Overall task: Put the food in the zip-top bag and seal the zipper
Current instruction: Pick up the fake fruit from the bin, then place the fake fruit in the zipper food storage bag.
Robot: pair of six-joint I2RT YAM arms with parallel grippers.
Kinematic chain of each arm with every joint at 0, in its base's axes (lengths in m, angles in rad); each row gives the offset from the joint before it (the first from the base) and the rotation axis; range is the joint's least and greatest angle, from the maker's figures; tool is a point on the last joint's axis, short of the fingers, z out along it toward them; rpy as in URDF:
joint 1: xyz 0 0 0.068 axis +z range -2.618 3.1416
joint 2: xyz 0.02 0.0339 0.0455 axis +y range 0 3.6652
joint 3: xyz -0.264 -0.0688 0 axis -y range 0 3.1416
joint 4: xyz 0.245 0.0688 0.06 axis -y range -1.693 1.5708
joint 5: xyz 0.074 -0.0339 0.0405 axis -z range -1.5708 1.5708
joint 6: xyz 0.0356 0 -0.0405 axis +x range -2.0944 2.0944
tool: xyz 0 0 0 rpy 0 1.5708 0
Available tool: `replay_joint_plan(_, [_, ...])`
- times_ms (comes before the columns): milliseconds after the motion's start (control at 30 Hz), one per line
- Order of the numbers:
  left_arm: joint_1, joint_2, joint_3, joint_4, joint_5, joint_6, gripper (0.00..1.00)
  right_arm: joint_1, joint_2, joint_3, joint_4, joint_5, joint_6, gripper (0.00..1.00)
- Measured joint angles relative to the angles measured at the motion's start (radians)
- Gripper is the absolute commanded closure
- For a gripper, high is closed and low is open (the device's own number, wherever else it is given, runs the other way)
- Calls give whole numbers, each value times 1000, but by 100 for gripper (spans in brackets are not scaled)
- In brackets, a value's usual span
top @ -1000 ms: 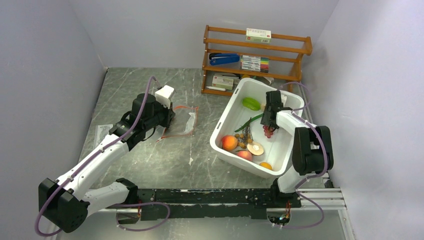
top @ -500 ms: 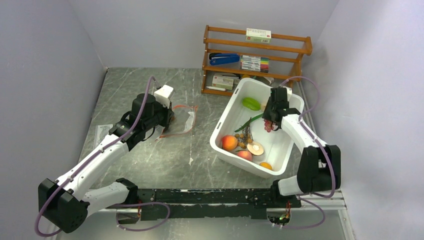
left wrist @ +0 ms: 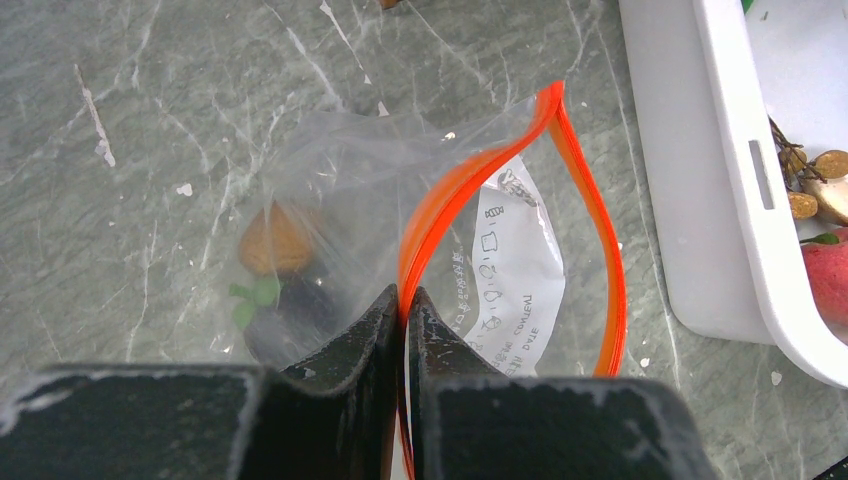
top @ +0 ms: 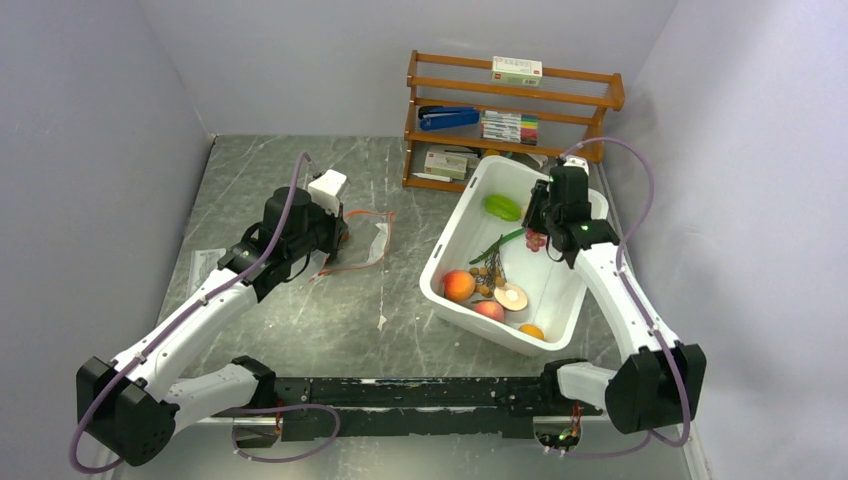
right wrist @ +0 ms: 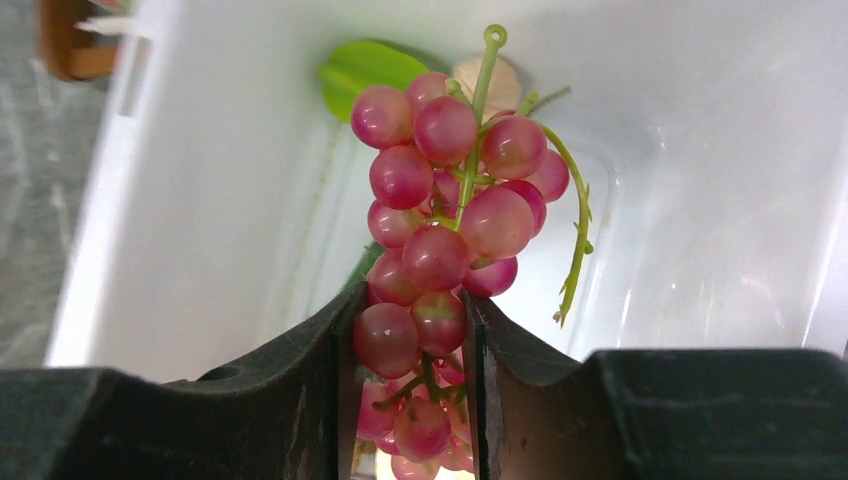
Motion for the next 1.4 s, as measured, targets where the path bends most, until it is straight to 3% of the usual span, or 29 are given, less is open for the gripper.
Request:
replay_joint_plan(367, [0,0,0,1,1,0,93,248,-58,158,-10,-19,-19,64])
replay_joint_plan(600, [0,-7,0,1,1,-8,93,367,-55,172,43,-158,-18,63])
replay_joint_plan(833, [0,-11,0,1,5,-8,93,429,-61,89,213,-307,-16,61])
replay_joint_plan(1233, [-4,-11,0,1,9,-8,93,517,148,97,325,-641,185,60])
replay_joint_plan(1400, [-5,-11,0,4,13,-8,93,579,187,124,272,-661,232,59])
